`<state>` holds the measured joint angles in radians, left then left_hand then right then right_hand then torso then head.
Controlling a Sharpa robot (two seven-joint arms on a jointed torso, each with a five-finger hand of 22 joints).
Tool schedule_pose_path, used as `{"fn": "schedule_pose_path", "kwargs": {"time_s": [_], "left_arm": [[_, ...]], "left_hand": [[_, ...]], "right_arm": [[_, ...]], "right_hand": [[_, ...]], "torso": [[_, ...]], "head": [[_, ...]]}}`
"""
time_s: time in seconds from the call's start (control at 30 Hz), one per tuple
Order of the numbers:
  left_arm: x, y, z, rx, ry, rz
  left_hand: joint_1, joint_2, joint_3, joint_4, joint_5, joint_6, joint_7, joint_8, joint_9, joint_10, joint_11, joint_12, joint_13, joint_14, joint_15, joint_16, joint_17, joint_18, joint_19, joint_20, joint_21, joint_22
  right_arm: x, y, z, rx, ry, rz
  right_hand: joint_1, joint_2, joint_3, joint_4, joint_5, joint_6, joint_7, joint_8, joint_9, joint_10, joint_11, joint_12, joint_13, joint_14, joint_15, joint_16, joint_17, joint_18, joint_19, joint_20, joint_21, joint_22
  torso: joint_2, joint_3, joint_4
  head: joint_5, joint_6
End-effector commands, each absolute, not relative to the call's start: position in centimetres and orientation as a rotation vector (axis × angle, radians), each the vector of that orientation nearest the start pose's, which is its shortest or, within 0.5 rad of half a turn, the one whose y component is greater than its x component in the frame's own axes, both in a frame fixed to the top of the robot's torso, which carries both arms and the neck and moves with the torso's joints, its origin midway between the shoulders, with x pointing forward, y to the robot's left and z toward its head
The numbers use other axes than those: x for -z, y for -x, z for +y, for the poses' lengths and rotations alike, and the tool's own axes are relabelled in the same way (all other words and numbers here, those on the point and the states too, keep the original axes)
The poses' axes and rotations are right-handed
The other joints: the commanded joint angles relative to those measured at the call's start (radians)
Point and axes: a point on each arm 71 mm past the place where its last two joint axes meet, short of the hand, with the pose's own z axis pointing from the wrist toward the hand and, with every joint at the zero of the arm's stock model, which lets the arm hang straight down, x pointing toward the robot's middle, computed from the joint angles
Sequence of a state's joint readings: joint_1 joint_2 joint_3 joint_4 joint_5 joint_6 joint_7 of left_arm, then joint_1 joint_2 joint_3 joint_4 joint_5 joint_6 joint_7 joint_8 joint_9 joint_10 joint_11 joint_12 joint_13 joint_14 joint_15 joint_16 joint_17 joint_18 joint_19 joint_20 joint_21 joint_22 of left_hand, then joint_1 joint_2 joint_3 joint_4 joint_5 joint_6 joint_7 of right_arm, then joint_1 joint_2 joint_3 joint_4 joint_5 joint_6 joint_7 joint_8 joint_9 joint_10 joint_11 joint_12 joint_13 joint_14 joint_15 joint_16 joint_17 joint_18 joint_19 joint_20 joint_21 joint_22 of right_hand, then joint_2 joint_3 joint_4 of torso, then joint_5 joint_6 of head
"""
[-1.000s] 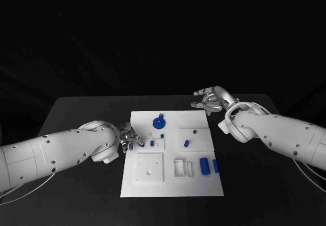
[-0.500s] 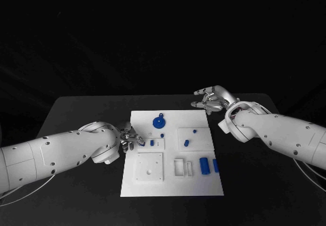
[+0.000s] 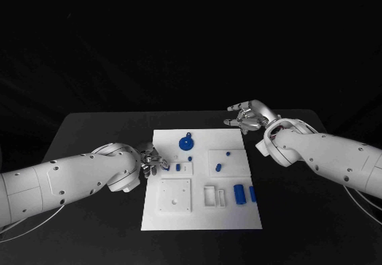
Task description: Assemble the parts on the task board
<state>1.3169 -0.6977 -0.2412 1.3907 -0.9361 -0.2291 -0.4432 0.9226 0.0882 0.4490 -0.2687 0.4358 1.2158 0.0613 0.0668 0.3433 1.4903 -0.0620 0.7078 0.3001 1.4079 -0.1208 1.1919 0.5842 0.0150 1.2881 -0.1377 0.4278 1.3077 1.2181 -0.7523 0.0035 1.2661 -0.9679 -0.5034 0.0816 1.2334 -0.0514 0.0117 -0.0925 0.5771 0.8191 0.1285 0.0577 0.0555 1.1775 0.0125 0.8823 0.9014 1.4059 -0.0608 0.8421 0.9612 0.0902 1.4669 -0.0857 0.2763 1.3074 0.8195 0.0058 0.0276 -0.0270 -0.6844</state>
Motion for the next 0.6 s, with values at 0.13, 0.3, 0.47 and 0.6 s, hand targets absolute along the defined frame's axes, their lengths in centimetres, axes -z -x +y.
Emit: {"fn": "schedule_pose_path", "kwargs": {"time_s": [0.13, 0.3, 0.47, 0.6], "left_arm": [[23.14, -50.41, 19.22, 0.455, 0.371, 2.097], [23.49, -50.35, 19.17, 0.445, 0.361, 2.119], [23.79, -50.23, 19.08, 0.435, 0.345, 2.142], [23.92, -50.16, 19.06, 0.427, 0.334, 2.155]], "left_hand": [[0.002, 0.012, 0.006, -0.002, 0.002, 0.242, -0.100, 0.004, 0.003, 0.024, -0.031, 0.008, 0.002, 0.001, -0.006, 0.009, 0.004, 0.000, -0.005, -0.001, 0.007, 0.019], [0.003, 0.011, 0.005, -0.003, 0.001, 0.242, -0.100, 0.004, 0.004, 0.024, -0.032, 0.008, 0.003, 0.001, -0.006, 0.009, 0.004, 0.000, -0.006, -0.001, 0.008, 0.019], [0.005, 0.009, 0.005, -0.004, 0.001, 0.242, -0.100, 0.003, 0.005, 0.024, -0.032, 0.009, 0.004, 0.000, -0.006, 0.010, 0.005, 0.000, -0.007, -0.001, 0.009, 0.019], [0.007, 0.008, 0.004, -0.005, 0.002, 0.242, -0.100, 0.003, 0.005, 0.024, -0.032, 0.009, 0.004, 0.000, -0.006, 0.011, 0.006, -0.001, -0.007, -0.001, 0.009, 0.019]], "right_arm": [[16.46, -54.12, -24.03, -0.815, -0.345, 1.463], [16.46, -54.11, -24.06, -0.814, -0.346, 1.464], [16.47, -54.12, -24.10, -0.813, -0.346, 1.464], [16.48, -54.13, -24.09, -0.813, -0.346, 1.465]], "right_hand": [[-0.012, -0.001, 0.006, 0.002, 0.002, 0.007, -0.001, -0.003, 0.000, 0.002, -0.006, 0.002, 0.001, 0.003, -0.004, 0.002, 0.002, 0.010, 0.034, 0.003, 0.006, 0.034], [-0.012, -0.001, 0.006, 0.002, 0.002, 0.007, -0.001, -0.003, 0.000, 0.002, -0.006, 0.002, 0.001, 0.003, -0.004, 0.002, 0.002, 0.010, 0.034, 0.003, 0.006, 0.034], [-0.013, -0.001, 0.007, 0.003, 0.004, 0.009, -0.001, -0.002, 0.000, 0.002, -0.006, 0.002, 0.002, 0.004, -0.004, 0.003, 0.002, 0.010, 0.034, 0.003, 0.008, 0.035], [-0.013, -0.001, 0.007, 0.003, 0.004, 0.009, -0.001, -0.002, 0.000, 0.002, -0.006, 0.002, 0.002, 0.004, -0.004, 0.003, 0.002, 0.010, 0.034, 0.003, 0.008, 0.035]], "torso": [[0.000, 0.0003, -0.0002], [0.000, 0.0005, -0.0005], [0.001, 0.0002, -0.0007], [0.001, 0.0010, 0.0003]], "head": [[-0.001, -0.001], [-0.003, -0.001], [-0.004, -0.003], [-0.004, -0.004]]}}
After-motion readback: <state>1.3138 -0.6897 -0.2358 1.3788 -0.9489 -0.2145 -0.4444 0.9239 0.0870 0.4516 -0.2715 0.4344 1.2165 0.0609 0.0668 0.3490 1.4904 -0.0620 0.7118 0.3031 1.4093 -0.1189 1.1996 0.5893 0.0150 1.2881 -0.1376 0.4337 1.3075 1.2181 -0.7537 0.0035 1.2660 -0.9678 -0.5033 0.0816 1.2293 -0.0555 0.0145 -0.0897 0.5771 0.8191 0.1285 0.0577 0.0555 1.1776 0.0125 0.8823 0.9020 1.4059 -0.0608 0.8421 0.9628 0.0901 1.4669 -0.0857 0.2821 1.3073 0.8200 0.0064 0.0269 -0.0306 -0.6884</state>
